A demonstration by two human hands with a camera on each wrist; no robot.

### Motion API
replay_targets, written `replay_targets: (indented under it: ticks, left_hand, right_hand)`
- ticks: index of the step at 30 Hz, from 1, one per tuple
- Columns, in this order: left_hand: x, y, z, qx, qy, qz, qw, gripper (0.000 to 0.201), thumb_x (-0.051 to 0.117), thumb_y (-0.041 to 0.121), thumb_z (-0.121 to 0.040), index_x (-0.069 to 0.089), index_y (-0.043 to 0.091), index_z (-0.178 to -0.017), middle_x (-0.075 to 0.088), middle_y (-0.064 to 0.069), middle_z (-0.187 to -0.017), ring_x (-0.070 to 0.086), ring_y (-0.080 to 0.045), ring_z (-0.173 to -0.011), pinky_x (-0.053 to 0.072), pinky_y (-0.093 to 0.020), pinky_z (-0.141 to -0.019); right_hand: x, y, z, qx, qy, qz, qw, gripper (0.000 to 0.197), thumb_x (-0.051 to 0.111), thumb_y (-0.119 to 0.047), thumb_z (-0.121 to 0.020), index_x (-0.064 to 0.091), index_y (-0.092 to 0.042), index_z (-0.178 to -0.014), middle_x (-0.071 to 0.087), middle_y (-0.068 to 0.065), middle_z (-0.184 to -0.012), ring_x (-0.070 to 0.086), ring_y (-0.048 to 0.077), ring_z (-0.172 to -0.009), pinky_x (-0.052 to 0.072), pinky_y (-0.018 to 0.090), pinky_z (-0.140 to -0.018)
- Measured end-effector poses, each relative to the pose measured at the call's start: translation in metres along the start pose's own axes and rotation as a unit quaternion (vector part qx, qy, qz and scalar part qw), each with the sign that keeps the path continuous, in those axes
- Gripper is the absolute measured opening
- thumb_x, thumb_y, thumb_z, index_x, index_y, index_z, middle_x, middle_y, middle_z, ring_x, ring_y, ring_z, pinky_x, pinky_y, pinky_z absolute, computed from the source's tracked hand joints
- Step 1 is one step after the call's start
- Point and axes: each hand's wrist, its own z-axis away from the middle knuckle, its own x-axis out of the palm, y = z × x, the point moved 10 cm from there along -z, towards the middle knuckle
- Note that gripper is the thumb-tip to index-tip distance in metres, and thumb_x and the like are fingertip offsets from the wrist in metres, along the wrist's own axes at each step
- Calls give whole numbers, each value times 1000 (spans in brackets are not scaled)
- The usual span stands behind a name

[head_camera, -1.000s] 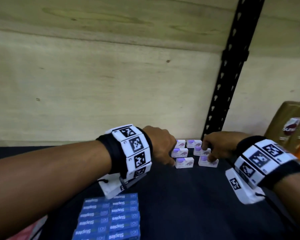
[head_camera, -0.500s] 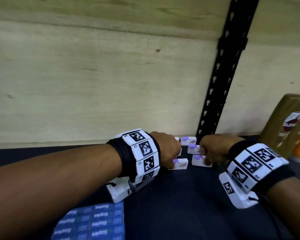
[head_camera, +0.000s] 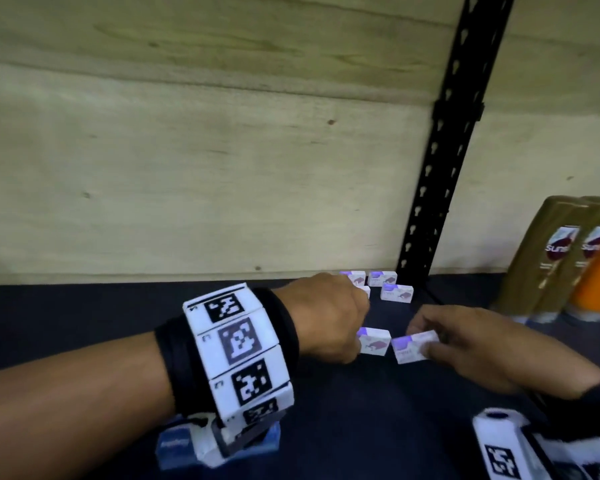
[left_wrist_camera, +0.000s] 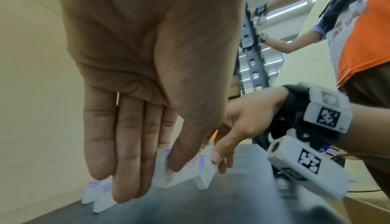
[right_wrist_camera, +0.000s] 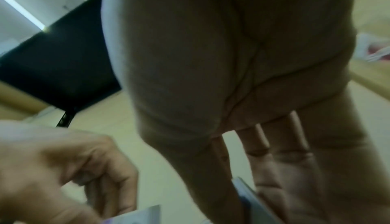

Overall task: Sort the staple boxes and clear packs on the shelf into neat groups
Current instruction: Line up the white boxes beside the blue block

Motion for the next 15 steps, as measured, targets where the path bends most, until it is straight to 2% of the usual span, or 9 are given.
replay_targets:
  ticks: [3, 6, 8, 10, 12, 14, 15]
  left_hand:
    - [0, 10, 28, -5, 21, 47, 999, 12, 57, 28, -88, 60, 17, -91, 46, 3, -76, 44, -18, -66, 32, -26, -50]
    - [3, 16, 57, -38, 56, 91, 994, 13, 53, 30, -89, 53, 17, -86, 39, 4, -71, 38, -15, -60, 27, -27, -47]
    - [13, 21, 72, -65, 72, 111, 989, 12, 49, 29, -92, 48, 18, -88, 40, 2, -74, 40, -21, -68, 28, -30, -50]
    - [28, 25, 85, -96, 84, 136, 983, 7, 45, 26, -95, 45, 20, -92, 51, -4, -87, 42, -25, -78, 32, -32, -60]
    - [42, 27, 94, -126, 98, 156, 975, 1, 44, 22, -97, 43, 21, -96, 57, -6, -99, 52, -29, -87, 35, -35, -64]
    - [52, 28, 98, -143, 121, 169, 968, 6, 44, 20, -97, 44, 23, -103, 60, -4, -104, 57, -29, -94, 40, -35, -69]
    - [56, 29, 99, -145, 139, 176, 964, 8, 44, 20, -98, 44, 24, -105, 60, -1, -105, 57, -28, -95, 41, -34, -73]
  right_hand:
    - [11, -3, 22, -38, 9, -162, 986, 13, 64, -31, -93, 63, -43, -98, 70, -9, -91, 64, 15, -82, 52, 35, -80]
    - [17, -3, 38, -60, 35, -264, 962, 15, 66, -26, -91, 67, -39, -99, 73, -2, -97, 66, 25, -93, 50, 44, -89]
    - [21, 1, 44, -63, 50, -291, 953, 15, 66, -26, -90, 68, -39, -98, 73, -2, -99, 67, 23, -93, 50, 41, -89]
    - [28, 2, 50, -69, 50, -304, 949, 16, 66, -23, -91, 68, -38, -96, 73, -3, -99, 67, 21, -94, 50, 38, -90]
    - [36, 2, 55, -76, 52, -323, 942, 19, 66, -17, -91, 69, -36, -94, 74, -3, -97, 67, 22, -95, 49, 32, -89]
    - [43, 6, 58, -76, 64, -346, 933, 22, 66, -14, -91, 71, -34, -92, 73, -2, -96, 66, 23, -95, 49, 26, -85]
    - [46, 10, 59, -72, 75, -355, 929, 20, 66, -16, -90, 71, -34, -93, 73, -2, -96, 66, 23, -95, 49, 27, -86]
